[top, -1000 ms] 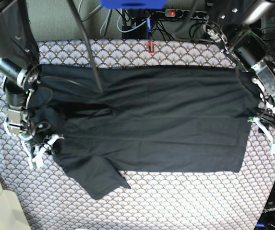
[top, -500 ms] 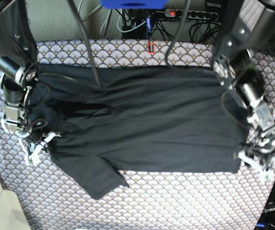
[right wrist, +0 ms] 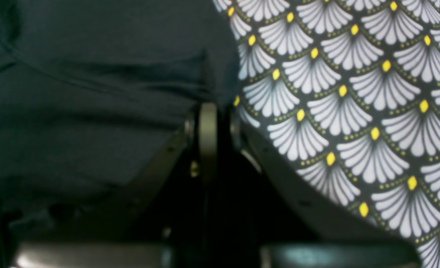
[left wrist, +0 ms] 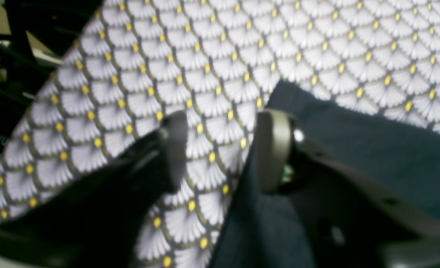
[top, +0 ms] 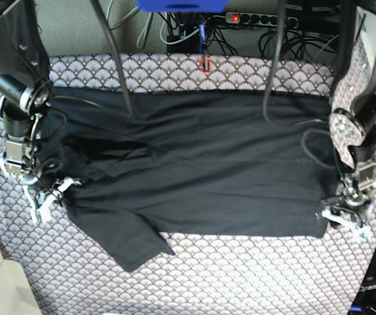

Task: Fold the T-shirt properly
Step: 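Close both grippers on the hem edge of the shirt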

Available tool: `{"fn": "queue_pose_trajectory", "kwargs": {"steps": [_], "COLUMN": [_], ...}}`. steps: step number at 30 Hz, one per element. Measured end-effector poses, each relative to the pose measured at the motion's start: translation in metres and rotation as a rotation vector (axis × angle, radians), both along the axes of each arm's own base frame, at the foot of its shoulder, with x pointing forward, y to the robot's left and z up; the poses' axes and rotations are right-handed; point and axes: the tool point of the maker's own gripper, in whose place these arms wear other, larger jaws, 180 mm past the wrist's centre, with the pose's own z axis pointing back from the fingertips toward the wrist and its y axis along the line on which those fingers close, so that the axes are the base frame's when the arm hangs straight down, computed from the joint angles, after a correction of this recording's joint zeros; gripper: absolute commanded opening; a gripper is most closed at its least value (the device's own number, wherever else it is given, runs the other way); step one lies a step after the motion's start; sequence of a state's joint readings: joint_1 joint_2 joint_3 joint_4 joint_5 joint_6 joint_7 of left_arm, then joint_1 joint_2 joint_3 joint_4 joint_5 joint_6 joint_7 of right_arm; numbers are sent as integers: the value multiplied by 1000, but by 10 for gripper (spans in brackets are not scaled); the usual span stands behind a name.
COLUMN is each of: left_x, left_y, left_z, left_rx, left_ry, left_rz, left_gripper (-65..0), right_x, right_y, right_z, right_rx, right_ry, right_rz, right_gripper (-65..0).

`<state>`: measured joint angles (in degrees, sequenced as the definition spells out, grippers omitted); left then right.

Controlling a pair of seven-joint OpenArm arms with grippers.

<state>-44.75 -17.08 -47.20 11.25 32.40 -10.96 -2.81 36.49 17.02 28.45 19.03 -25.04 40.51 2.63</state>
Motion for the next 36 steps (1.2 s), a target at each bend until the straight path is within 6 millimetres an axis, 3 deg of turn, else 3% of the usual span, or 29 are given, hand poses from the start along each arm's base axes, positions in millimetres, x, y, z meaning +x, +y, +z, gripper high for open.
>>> {"fn": "queue_pose_trajectory", "kwargs": {"steps": [3, 11, 14, 23, 28, 31, 36], "left_x": [3, 3, 2, -21, -23, -26, -28], "left_y": [-8, -27, -25, -37, -39, -39, -37], "left_z": [0, -8, -9, -41, -44, -48, -49], "left_rx": [-2, -21, -21, -41, -41, -49, -49], "left_ry": [-29, -36, -35, 20, 7, 7, 9], "left_rz": [-14, -37, -28, -36, -39, -38, -28], "left_gripper": [-224, -225, -225, -225, -226, -299, -578], "right_x": [0, 0, 0, 0, 0, 0, 0], "right_y": [0, 0, 1, 1, 0, 0, 1], "right_z": [0, 0, 0, 0, 0, 0, 0], "right_rx": [0, 2, 2, 2, 2, 2, 2], "right_ry": [0, 0, 0, -1, 0, 0, -1], "right_rz": [0, 2, 3, 3, 2, 2, 2], "right_gripper": [-639, -639, -639, -639, -639, -639, -639]}}
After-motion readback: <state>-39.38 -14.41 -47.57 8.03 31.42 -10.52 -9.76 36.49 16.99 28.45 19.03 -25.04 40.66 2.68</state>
